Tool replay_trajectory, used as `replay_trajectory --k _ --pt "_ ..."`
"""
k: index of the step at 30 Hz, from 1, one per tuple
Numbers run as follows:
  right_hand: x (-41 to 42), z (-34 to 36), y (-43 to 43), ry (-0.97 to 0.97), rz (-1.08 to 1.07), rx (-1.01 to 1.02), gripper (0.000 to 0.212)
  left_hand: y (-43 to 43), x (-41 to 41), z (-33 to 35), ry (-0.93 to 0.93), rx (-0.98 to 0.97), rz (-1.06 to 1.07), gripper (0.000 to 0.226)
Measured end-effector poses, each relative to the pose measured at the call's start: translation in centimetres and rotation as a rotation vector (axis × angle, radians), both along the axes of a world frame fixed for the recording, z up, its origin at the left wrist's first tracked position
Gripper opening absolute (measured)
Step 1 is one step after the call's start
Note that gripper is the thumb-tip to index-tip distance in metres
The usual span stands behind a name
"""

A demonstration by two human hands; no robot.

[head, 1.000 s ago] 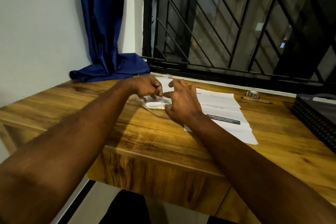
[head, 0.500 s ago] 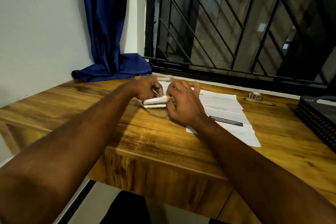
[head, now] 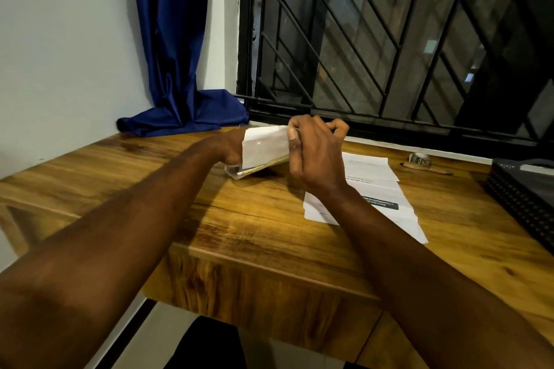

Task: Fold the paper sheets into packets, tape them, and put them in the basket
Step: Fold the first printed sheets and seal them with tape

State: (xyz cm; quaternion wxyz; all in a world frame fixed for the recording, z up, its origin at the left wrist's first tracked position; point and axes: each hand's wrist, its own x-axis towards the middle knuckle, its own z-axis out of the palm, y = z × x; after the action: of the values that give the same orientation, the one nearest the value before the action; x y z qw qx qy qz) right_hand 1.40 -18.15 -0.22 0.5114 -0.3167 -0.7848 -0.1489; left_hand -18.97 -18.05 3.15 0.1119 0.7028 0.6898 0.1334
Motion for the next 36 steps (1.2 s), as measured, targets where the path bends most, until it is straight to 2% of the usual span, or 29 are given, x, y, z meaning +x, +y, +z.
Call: replay_trajectory --k 4,7,12,14,16,19,21,23,27,29,32,33,36 --pt "-0.4 0.6 -0.3 -0.087 0.081 0.048 0.015 0.1 -0.3 -0.9 -0.143 0.013 0.092 0.079" --pt "-0.5 0.7 -0.1 -0.041 0.111 0.039 0.014 0.1 0.1 -1.3 -0.126 0.012 0.101 0.072" --pt "-0.7 0.9 0.0 -0.132 0.116 0.110 0.021 0.0 0.1 -1.5 -0.102 -0.041 0.120 0.068" --pt "-0.8 1.4 0.0 -0.156 0.137 0.082 0.023 -0.3 0.3 -1.3 -0.117 -0.039 0.121 0.054" --pt "-0.8 1.6 0.0 -0.182 0.149 0.019 0.019 -0.7 0.8 -0.6 -0.151 -0.005 0.073 0.017" --pt "-0.4 1.6 0.3 -0.217 0.135 -0.047 0.017 -0.4 1.2 0.1 -0.246 0.144 0.001 0.033" --pt "-0.3 1.7 0.2 -0.127 0.169 -0.142 0.018 -0.3 1.0 -0.2 -0.276 0.099 0.032 0.041" --pt "-0.5 1.9 0.0 -0.040 0.197 -0.178 0.019 -0.2 0.8 -0.9 -0.230 0.029 0.087 0.045" --pt "-1.0 2.1 -0.5 0.011 0.218 -0.128 0.016 0.0 1.2 -1.3 -0.280 0.039 0.103 0.042" --pt "-1.1 2.3 -0.6 0.063 0.248 -0.106 0.016 0.5 1.2 -1.3 -0.323 0.074 0.102 0.033" --pt "-1.1 2.8 -0.5 0.157 0.254 -0.031 0.019 1.1 1.1 -1.5 -0.351 0.091 0.117 0.039" --pt "-1.0 3.0 -0.4 0.162 0.239 -0.007 0.019 1.2 1.0 -1.7 -0.333 0.102 0.117 0.041" --pt "-0.7 3.1 -0.2 0.059 0.210 0.075 0.018 0.7 1.9 -1.1 -0.123 0.182 0.027 0.042"
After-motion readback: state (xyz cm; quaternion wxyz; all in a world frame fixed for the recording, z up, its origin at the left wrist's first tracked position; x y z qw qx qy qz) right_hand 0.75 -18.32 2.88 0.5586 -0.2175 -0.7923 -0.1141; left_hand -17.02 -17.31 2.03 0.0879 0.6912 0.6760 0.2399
